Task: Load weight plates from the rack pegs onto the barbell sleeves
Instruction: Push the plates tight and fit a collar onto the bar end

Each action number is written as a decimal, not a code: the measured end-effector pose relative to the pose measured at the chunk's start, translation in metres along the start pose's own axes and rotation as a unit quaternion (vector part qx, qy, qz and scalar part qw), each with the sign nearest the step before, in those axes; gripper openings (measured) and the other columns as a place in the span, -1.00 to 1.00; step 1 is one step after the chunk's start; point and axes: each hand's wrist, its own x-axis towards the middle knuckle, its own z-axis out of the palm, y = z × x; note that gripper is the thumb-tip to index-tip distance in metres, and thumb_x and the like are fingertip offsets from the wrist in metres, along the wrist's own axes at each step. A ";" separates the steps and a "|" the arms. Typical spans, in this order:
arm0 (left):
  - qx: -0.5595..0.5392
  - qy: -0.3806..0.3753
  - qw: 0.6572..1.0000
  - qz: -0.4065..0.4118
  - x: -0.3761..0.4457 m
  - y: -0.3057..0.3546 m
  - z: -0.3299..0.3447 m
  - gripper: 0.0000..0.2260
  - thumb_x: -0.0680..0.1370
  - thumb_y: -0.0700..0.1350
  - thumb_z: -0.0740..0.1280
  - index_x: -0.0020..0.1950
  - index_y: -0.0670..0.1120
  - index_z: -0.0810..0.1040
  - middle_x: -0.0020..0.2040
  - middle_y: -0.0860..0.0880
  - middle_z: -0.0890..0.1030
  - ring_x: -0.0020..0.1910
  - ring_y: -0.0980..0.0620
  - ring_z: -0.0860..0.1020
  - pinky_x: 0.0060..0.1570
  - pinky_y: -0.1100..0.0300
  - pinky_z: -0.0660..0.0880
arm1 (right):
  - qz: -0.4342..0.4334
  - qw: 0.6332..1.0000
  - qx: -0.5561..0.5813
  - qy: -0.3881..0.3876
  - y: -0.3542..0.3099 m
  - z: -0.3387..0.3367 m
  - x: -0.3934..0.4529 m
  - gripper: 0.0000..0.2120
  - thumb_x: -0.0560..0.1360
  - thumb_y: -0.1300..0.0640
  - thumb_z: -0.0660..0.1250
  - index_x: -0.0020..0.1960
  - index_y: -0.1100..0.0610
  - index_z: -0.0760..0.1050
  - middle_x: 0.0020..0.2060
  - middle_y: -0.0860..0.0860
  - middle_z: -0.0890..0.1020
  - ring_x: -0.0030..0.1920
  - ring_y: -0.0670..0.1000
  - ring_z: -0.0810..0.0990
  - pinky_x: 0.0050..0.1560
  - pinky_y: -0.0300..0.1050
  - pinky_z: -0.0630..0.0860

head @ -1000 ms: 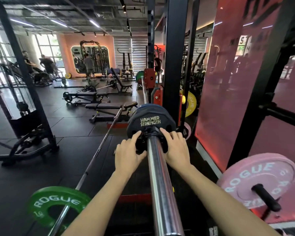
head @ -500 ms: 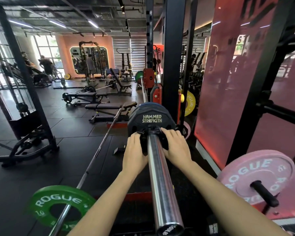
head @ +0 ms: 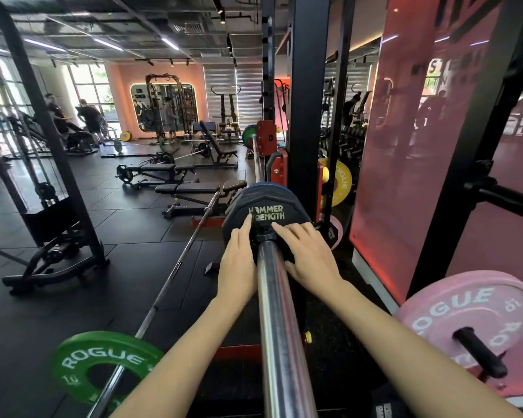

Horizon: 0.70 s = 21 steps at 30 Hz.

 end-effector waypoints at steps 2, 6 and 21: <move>0.015 -0.006 1.000 0.008 0.005 -0.002 -0.002 -0.30 0.56 -0.13 0.33 0.57 0.15 0.00 0.20 0.07 0.34 0.10 0.05 0.45 -0.01 0.19 0.35 | -0.004 1.000 0.005 0.001 0.001 0.000 0.000 -0.22 0.34 0.17 0.48 0.50 0.05 0.26 0.24 -0.02 0.50 0.16 0.06 0.41 0.15 0.02 0.44; 0.027 -0.019 0.999 0.007 0.009 0.002 -0.003 -0.31 0.59 -0.22 0.27 0.57 0.18 0.00 0.11 0.01 0.32 -0.02 -0.05 0.48 -0.01 0.00 0.49 | -0.011 1.000 0.006 0.003 0.004 0.000 0.001 -0.21 0.34 0.18 0.49 0.51 0.02 0.25 0.24 -0.04 0.52 0.11 0.04 0.42 0.12 -0.01 0.44; 0.075 -0.073 0.993 0.061 0.016 0.004 -0.016 -0.31 0.52 -0.25 0.31 0.52 0.19 0.11 0.11 0.07 0.30 0.06 -0.05 0.46 -0.06 0.06 0.48 | -0.028 0.999 -0.037 0.007 0.000 0.001 0.006 0.04 0.31 0.07 0.51 0.58 0.01 -0.07 0.16 0.01 0.48 0.06 0.05 0.41 0.02 0.00 0.47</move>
